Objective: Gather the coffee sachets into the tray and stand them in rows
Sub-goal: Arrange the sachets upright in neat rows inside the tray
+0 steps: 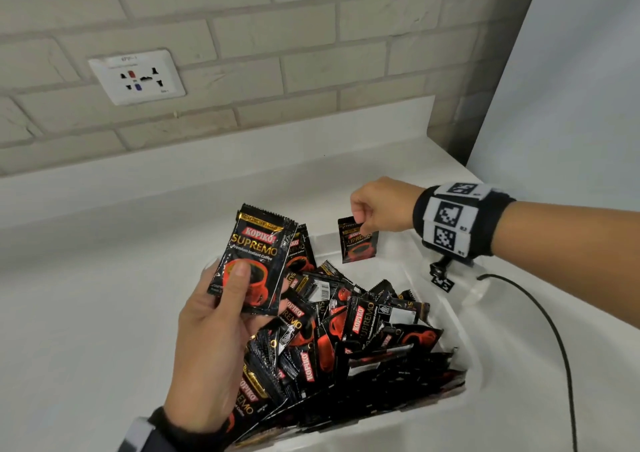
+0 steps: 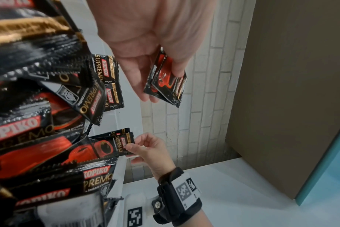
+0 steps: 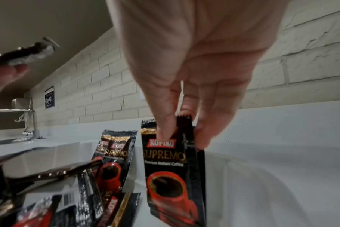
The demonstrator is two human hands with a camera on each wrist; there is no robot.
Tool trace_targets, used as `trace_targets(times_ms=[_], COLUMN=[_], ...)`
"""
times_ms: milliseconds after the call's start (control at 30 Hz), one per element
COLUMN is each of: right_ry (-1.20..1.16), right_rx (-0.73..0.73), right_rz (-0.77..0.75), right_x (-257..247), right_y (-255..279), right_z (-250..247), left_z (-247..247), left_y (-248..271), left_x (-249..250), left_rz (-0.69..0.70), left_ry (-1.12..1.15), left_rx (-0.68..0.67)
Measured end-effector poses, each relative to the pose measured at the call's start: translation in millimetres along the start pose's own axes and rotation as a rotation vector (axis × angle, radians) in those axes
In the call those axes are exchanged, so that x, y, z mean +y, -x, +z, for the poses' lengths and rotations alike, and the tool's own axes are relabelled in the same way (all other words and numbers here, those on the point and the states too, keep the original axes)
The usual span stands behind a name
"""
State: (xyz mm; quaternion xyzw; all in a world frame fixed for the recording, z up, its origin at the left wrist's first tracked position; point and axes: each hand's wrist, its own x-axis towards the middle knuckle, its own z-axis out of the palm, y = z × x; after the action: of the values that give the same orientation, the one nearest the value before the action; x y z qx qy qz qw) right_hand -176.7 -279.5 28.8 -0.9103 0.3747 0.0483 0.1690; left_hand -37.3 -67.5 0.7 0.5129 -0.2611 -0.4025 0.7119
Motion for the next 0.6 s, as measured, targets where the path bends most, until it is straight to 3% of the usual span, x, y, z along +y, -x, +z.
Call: trace_targets(times_ms=[300,600], right_ry=[0.222,0.282], right_rx=[0.081,0.131], right_rz=[0.028,-0.012], right_x=[-1.7,0.7], right_y=[-6.0,-6.0], right_z=[6.7,11.2], left_z=[-1.8,-3.0], left_y=[-3.2,-5.7], left_x=[-3.7,-7.3], left_rz=[-0.011,-0.037], left_ry=[-0.026,-0.004], left_rx=[-0.013,-0.026])
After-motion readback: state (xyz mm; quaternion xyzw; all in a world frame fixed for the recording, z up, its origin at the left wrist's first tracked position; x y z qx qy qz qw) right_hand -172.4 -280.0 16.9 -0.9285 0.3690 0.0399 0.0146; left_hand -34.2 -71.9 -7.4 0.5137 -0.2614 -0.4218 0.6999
